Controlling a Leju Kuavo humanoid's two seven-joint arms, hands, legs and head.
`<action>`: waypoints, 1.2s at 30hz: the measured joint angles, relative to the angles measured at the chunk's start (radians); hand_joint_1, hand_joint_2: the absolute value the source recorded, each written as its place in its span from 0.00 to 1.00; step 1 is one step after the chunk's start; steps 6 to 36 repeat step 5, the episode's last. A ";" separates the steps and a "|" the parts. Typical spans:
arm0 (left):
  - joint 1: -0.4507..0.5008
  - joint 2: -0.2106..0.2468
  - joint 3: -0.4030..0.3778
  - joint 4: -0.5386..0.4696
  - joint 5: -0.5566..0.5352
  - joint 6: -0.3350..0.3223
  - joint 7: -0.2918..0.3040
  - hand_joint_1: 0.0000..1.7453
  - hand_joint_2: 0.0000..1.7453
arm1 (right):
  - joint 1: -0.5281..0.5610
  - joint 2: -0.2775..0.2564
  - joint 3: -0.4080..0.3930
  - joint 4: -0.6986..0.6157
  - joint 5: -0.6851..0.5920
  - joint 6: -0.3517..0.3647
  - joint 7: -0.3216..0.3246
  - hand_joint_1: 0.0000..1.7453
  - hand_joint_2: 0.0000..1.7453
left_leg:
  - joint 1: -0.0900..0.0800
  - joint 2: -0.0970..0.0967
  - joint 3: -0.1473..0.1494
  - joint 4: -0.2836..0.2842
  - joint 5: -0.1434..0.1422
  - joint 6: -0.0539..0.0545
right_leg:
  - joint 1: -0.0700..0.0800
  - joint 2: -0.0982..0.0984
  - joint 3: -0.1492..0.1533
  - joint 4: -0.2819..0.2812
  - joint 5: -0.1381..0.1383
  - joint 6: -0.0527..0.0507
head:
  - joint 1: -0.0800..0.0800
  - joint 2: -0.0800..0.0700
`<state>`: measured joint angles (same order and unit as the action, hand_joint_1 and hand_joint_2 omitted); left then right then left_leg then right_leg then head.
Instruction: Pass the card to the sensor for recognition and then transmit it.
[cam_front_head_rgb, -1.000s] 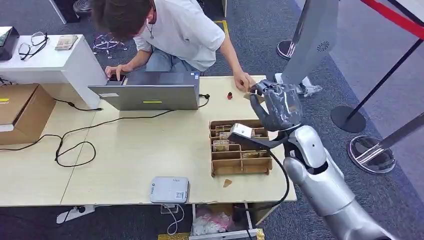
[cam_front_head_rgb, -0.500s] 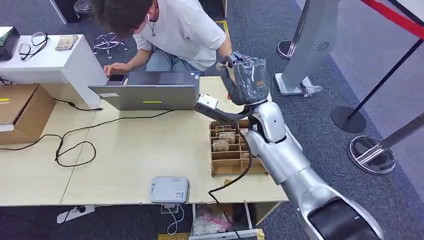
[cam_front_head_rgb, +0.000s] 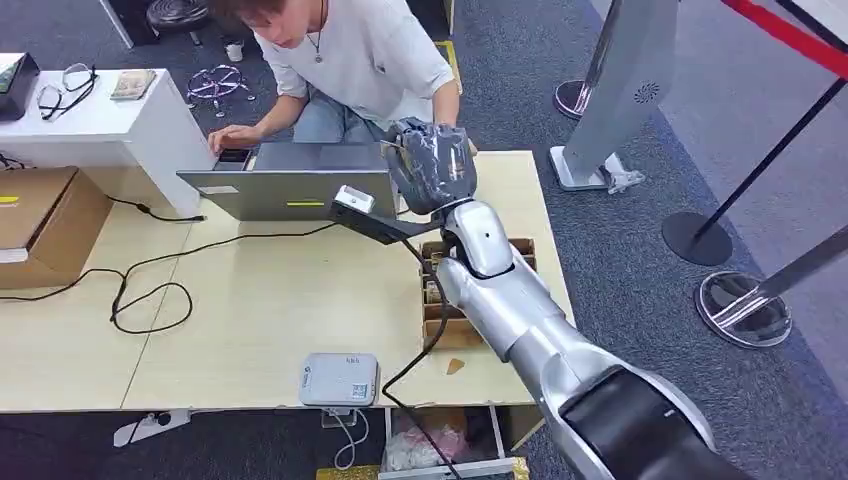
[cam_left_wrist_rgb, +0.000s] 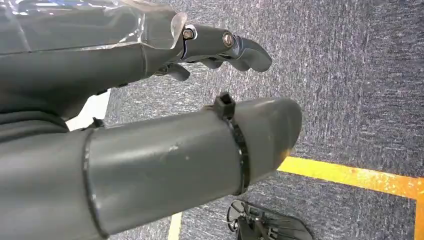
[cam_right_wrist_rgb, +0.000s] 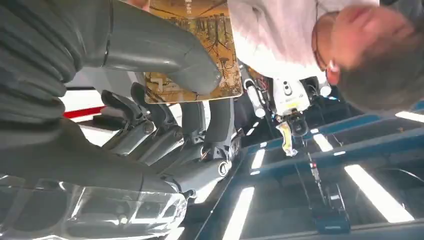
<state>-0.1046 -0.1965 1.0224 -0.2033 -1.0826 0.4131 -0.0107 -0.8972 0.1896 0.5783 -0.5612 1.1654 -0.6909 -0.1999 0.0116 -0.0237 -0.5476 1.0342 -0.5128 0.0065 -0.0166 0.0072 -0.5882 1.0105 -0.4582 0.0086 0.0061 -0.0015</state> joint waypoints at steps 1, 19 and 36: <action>0.000 0.000 0.000 0.000 0.000 0.000 0.000 0.00 0.00 | -0.003 0.002 0.000 0.008 0.000 0.000 0.001 1.00 1.00 | 0.000 0.000 0.000 0.000 0.000 0.000 | 0.000 0.000 0.000 0.000 0.000 0.000 | 0.000 0.000; 0.000 0.002 0.000 0.000 0.000 0.000 0.000 0.00 0.00 | -0.007 0.007 0.000 0.030 0.000 -0.001 -0.001 1.00 1.00 | 0.000 0.000 0.000 0.000 0.000 0.000 | 0.000 0.000 0.000 0.000 0.000 0.000 | 0.000 0.000; 0.000 0.002 0.000 0.000 0.000 0.000 0.000 0.00 0.00 | -0.007 0.007 0.000 0.030 0.000 -0.001 -0.001 1.00 1.00 | 0.000 0.000 0.000 0.000 0.000 0.000 | 0.000 0.000 0.000 0.000 0.000 0.000 | 0.000 0.000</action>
